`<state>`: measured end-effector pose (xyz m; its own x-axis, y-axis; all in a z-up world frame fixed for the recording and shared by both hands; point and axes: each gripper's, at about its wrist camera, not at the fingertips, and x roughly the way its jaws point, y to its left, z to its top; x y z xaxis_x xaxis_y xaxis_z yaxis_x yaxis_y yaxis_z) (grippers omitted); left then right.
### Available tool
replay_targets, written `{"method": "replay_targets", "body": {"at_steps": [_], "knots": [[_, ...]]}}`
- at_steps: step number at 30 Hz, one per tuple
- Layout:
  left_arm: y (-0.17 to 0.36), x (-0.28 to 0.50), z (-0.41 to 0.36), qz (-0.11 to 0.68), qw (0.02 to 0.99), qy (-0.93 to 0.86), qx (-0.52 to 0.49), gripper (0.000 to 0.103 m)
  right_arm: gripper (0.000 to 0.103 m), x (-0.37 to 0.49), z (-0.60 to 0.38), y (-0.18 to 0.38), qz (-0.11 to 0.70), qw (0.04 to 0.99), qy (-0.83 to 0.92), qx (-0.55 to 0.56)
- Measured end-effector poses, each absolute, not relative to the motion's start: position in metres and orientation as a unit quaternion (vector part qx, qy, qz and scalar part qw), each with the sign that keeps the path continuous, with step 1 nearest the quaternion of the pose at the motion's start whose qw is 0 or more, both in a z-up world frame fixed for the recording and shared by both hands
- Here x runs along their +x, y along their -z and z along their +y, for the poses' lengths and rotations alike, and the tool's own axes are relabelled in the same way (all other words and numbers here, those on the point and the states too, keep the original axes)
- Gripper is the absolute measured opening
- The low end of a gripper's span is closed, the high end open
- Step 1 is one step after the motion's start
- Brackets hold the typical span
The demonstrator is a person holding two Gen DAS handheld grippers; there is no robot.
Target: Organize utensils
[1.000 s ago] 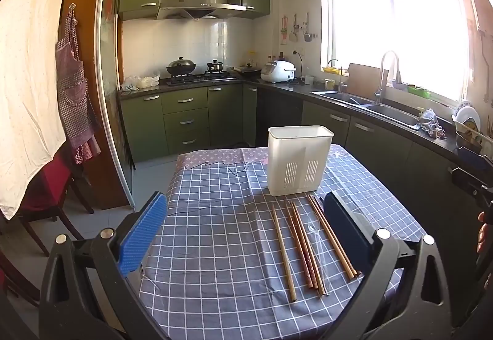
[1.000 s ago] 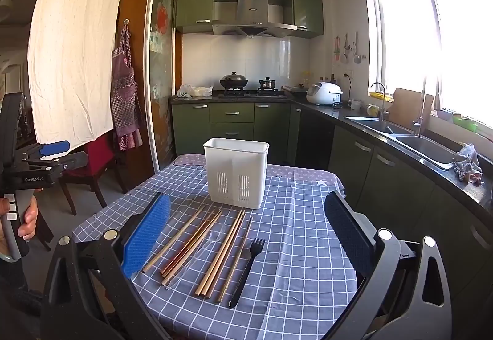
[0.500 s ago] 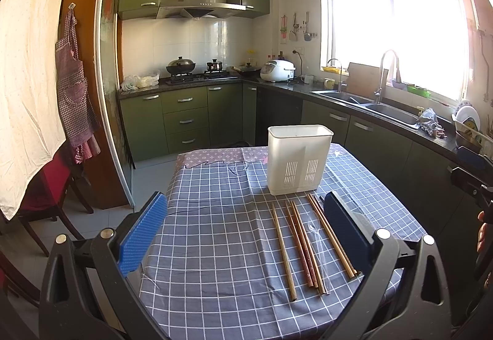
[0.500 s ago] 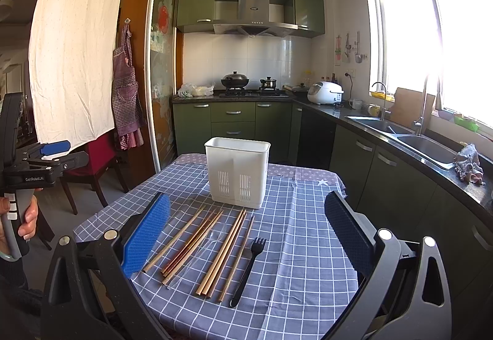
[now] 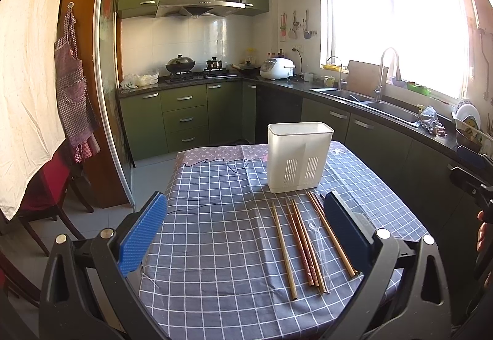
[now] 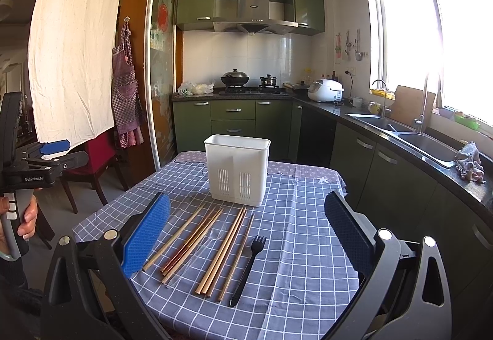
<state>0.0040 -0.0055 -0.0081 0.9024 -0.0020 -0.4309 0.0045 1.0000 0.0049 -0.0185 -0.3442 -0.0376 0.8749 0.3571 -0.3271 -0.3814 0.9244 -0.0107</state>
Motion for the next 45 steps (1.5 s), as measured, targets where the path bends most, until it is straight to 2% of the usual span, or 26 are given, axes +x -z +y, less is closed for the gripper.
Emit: {"method": "replay_targets", "body": {"at_steps": [45], "knots": [[0.0096,0.0050,-0.0056,0.224,0.975,0.000,0.005,0.097,0.099,-0.0148,-0.3430,0.0389,0.169,0.967,-0.189,-0.038]]}}
